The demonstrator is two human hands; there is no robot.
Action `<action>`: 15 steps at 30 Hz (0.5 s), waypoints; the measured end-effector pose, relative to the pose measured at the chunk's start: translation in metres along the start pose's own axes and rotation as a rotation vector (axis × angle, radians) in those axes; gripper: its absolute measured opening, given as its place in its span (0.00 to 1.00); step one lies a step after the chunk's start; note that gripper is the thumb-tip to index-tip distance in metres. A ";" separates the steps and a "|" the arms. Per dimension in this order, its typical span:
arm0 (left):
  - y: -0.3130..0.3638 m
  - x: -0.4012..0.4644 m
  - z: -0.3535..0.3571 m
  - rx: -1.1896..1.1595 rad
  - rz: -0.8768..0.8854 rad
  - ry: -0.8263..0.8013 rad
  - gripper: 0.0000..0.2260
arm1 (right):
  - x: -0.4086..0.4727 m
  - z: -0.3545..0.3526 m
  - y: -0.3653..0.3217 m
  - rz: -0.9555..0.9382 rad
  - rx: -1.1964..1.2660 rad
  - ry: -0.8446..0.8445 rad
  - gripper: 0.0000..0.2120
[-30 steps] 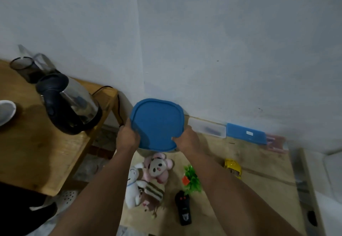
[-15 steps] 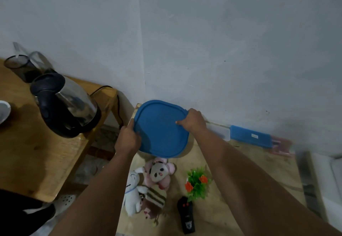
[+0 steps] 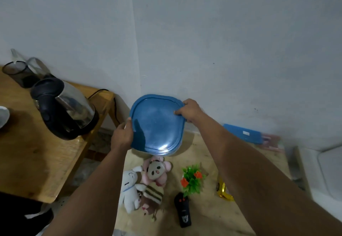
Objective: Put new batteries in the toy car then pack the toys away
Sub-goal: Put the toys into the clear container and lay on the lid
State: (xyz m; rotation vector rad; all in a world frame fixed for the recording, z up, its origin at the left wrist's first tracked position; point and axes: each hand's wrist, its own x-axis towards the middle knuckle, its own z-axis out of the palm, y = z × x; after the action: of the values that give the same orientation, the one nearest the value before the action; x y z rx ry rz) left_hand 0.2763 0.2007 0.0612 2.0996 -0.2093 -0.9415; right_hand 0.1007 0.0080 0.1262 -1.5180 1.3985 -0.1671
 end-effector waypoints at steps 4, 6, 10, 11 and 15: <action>0.008 -0.009 -0.001 -0.010 -0.082 0.025 0.36 | -0.036 -0.034 -0.020 -0.142 0.261 0.041 0.11; 0.006 -0.009 -0.003 0.042 -0.071 0.035 0.30 | -0.052 -0.058 -0.022 -0.279 0.229 0.220 0.08; -0.004 -0.006 -0.008 0.165 0.000 -0.030 0.24 | -0.085 -0.102 0.003 -0.390 0.196 0.371 0.04; -0.005 -0.005 -0.008 0.193 0.013 -0.025 0.24 | -0.089 -0.110 0.017 -0.387 0.176 0.387 0.05; -0.013 0.001 -0.005 0.252 0.046 -0.003 0.25 | -0.088 -0.126 0.080 -0.251 0.135 0.443 0.06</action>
State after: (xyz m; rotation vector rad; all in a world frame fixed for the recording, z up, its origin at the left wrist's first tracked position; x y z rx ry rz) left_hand 0.2782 0.2114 0.0529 2.3114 -0.3941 -0.9306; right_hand -0.0661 0.0231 0.1716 -1.5984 1.4933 -0.7771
